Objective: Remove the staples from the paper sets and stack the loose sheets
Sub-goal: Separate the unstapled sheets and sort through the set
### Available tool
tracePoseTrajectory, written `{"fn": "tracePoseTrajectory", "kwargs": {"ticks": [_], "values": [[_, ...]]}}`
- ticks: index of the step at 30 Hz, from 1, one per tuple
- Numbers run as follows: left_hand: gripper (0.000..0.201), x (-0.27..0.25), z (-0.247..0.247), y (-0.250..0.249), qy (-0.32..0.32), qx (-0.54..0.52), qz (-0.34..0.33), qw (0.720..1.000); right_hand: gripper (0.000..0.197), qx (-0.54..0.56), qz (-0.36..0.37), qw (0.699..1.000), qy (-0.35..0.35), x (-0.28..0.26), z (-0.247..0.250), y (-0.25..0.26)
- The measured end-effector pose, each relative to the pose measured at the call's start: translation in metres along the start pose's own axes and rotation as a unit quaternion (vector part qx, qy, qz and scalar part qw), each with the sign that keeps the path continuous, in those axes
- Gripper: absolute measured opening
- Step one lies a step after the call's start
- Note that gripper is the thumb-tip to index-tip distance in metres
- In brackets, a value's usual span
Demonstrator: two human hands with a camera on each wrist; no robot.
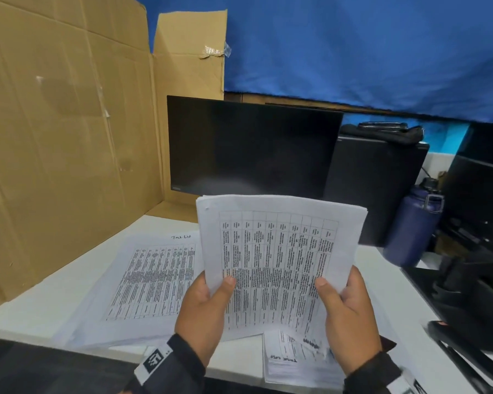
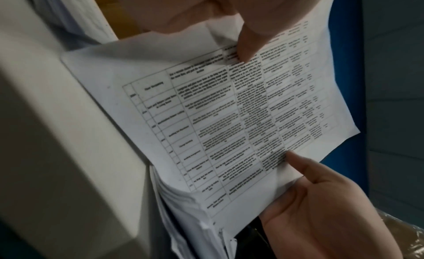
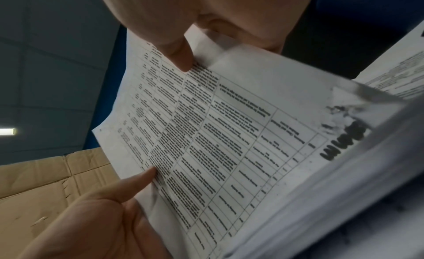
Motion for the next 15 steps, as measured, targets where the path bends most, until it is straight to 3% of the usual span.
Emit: {"fn": "tracePoseTrajectory", "kwargs": {"ticks": [9,15], "values": [[0.012,0.003,-0.001,-0.002,0.010,0.019,-0.007,1.000,0.033,-0.020,-0.004,1.000,0.005,0.005,-0.004,-0.002],[0.014,0.004,0.003,-0.003,-0.018,-0.032,0.005,0.999,0.028,-0.047,-0.026,0.999,-0.002,0.010,-0.003,-0.011]]}}
Point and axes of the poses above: each hand's wrist, its own x-axis towards the middle knuckle, its own z-axis out of the back of the hand, y = z × x, the point moved 5 cm from there along x, towards the middle knuckle, and after that the axes turned 3 degrees about -z, right-handed, at the moved point
